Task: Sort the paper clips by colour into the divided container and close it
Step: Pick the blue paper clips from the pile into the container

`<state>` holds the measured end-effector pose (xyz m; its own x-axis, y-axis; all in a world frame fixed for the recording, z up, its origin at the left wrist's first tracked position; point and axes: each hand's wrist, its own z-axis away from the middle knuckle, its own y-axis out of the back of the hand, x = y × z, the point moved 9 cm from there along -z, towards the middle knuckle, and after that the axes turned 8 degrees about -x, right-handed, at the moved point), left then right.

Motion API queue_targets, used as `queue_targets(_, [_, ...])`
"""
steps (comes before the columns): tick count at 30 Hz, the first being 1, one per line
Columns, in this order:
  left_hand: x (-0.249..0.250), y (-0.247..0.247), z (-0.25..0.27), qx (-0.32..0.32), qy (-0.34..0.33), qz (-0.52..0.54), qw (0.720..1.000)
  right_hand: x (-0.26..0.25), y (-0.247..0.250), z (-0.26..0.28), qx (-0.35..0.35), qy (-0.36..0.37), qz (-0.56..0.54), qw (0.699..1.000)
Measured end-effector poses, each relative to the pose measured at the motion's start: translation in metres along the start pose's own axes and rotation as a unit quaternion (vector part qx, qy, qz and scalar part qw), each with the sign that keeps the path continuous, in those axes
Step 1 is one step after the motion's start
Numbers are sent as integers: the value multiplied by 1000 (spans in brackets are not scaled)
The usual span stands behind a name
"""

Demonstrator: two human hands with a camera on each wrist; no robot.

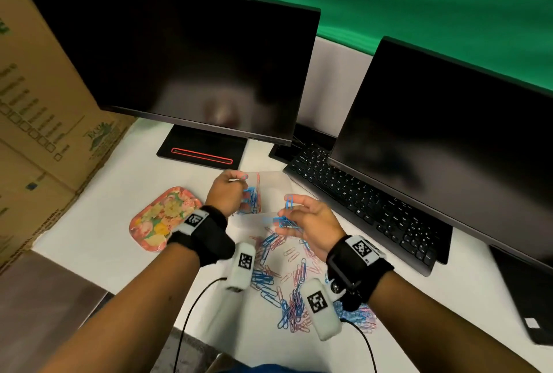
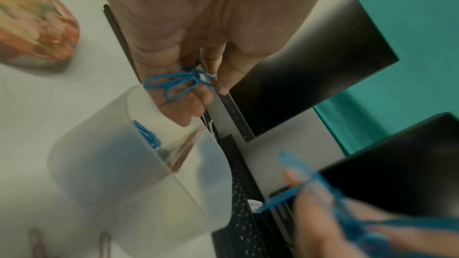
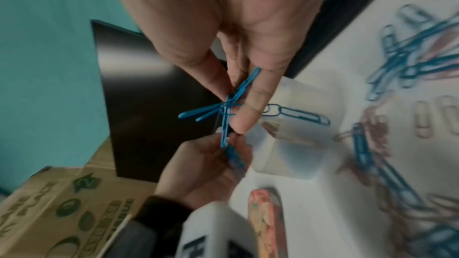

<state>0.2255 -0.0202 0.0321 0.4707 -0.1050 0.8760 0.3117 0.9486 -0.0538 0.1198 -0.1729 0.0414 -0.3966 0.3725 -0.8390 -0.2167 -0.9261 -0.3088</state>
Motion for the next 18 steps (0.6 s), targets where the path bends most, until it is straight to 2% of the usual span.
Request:
queue_targets(4, [4, -1, -17, -4, 9, -86, 996, -36, -28, -11, -25, 36, 66, 997])
queue_targets(8, [8, 18, -15, 37, -35, -92, 994, -62, -54, -30, -37, 56, 111, 992])
queue_targets(11, [0, 33, -5, 41, -45, -53, 997, -68, -71, -50, -37, 61, 145, 987])
queue_targets(15, [-25, 49, 6, 35, -27, -75, 996, -65, -79, -78, -26, 45, 214, 976])
queue_targets(18, [-49, 58, 9, 37, -9, -107, 994, -55, -75, -95, 5, 28, 323, 946])
